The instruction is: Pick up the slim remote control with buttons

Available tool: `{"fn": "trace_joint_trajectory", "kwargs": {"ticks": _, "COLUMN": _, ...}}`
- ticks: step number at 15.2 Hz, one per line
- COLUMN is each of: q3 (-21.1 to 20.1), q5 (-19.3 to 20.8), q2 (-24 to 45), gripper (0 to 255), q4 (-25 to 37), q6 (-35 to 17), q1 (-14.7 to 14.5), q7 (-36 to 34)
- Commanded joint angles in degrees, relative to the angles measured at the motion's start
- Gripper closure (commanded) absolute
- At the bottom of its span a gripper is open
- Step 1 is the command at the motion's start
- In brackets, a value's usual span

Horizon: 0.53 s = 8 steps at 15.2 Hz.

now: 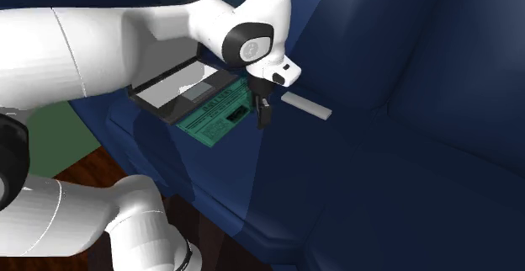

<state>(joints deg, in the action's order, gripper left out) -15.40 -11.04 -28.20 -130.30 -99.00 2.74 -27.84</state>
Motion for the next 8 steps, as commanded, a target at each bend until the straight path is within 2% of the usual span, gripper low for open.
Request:
{"fn": "trace_joint_trajectory", "kwargs": {"ticks": 1, "q3": -2.39, "q5": 0.15, "q2": 4.37, "gripper": 0, "q4": 2.58, "q6": -2.13, "q1": 0.66, "q7": -5.03}}
{"fn": "trace_joint_trajectory", "kwargs": {"ticks": 8, "q3": -8.74, "q5": 4.80, "q2": 20.58, "gripper": 0, "q4": 13.53, "q6": -7.40, "q1": 2.42, "q7": -22.25}}
